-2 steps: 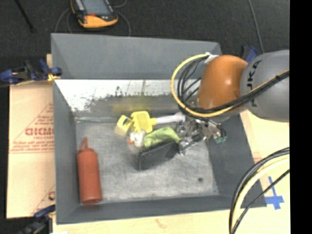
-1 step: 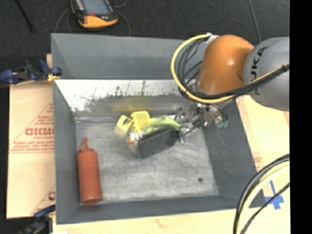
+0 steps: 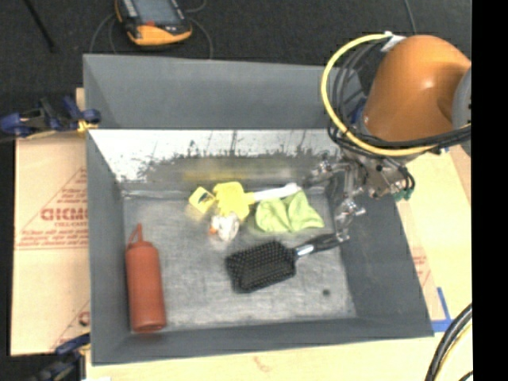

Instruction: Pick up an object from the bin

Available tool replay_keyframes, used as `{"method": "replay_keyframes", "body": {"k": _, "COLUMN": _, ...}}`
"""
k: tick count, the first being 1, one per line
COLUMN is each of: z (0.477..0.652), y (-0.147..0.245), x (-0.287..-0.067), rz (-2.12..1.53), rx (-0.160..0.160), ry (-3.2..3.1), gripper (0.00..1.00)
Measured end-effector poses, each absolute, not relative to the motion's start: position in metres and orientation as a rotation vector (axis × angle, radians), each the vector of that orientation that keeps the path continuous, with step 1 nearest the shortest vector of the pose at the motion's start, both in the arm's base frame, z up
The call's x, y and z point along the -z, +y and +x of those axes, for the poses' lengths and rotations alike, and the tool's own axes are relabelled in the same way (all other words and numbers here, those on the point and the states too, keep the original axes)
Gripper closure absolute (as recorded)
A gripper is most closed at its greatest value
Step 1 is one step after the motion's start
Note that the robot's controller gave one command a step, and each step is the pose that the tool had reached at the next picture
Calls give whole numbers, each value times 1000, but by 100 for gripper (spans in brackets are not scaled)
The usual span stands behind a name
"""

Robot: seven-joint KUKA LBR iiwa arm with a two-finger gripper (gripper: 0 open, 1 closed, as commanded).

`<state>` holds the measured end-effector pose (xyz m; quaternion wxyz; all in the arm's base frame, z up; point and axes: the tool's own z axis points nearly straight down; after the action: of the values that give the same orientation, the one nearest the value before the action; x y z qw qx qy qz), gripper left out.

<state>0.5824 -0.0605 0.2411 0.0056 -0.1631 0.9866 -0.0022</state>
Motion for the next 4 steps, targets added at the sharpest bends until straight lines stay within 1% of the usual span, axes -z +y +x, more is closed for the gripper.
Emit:
{"method": "replay_keyframes", "body": {"k": 1, "z": 582, "y": -59, "x": -237, "rz": -516, "rx": 2, "ry": 3094, "gripper": 0}}
{"method": "replay_keyframes", "body": {"k": 2, "z": 589, "y": -56, "x": -196, "rz": -591, "rx": 8, "ry": 3073, "gripper": 0}}
{"method": "replay_keyframes", "body": {"k": 3, "z": 568, "y": -55, "x": -72, "rz": -762, "rx": 3, "ry": 3044, "gripper": 100}}
{"method": "replay_keyframes", "body": {"k": 4, "z": 569, "y": -55, "x": -72, "rz": -764, "rx": 3, "ry": 3044, "gripper": 0}}
